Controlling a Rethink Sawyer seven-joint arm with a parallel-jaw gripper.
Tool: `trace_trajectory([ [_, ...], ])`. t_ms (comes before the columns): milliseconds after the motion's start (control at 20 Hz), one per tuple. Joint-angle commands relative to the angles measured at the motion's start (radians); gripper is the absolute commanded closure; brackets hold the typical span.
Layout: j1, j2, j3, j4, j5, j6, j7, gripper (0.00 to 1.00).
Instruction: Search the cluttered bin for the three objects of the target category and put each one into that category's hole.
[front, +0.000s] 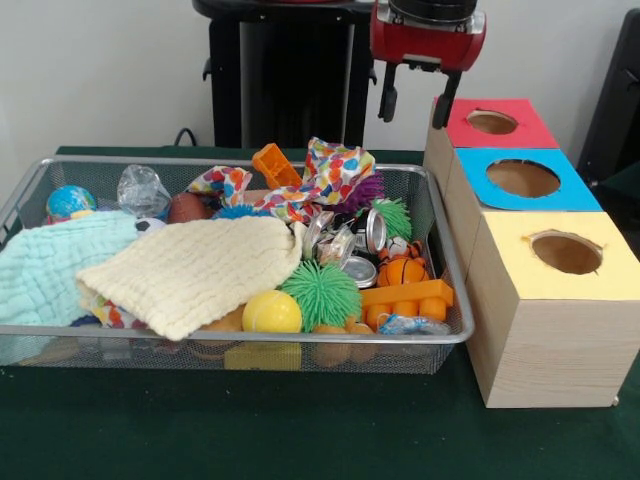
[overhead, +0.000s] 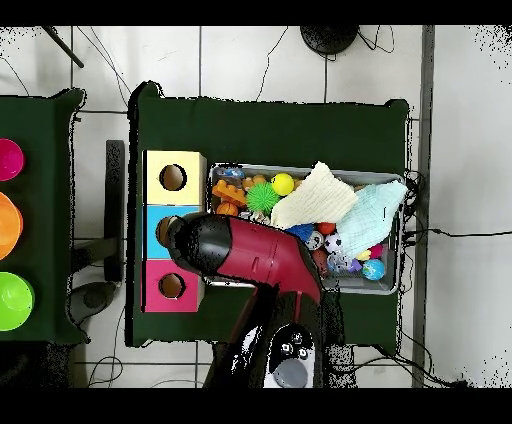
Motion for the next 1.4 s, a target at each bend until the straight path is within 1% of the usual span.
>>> trace_trajectory([
  [50, -0.001, 0.053, 0.099, -0.043, -0.036, -0.045, 0.098, 0.0],
  [250, -0.001, 0.076, 0.103, -0.065, -0.028, -0.044, 0.111, 0.0],
  [550, -0.02, 0.089, 0.123, -0.047, -0.02, -0.087, 0.1, 0.0],
  [1000, -0.055, 0.135, 0.158, -0.064, -0.022, -0.139, 0.083, 0.0],
  [1400, -0.066, 0.198, 0.161, -0.122, -0.03, -0.158, 0.09, 0.0],
])
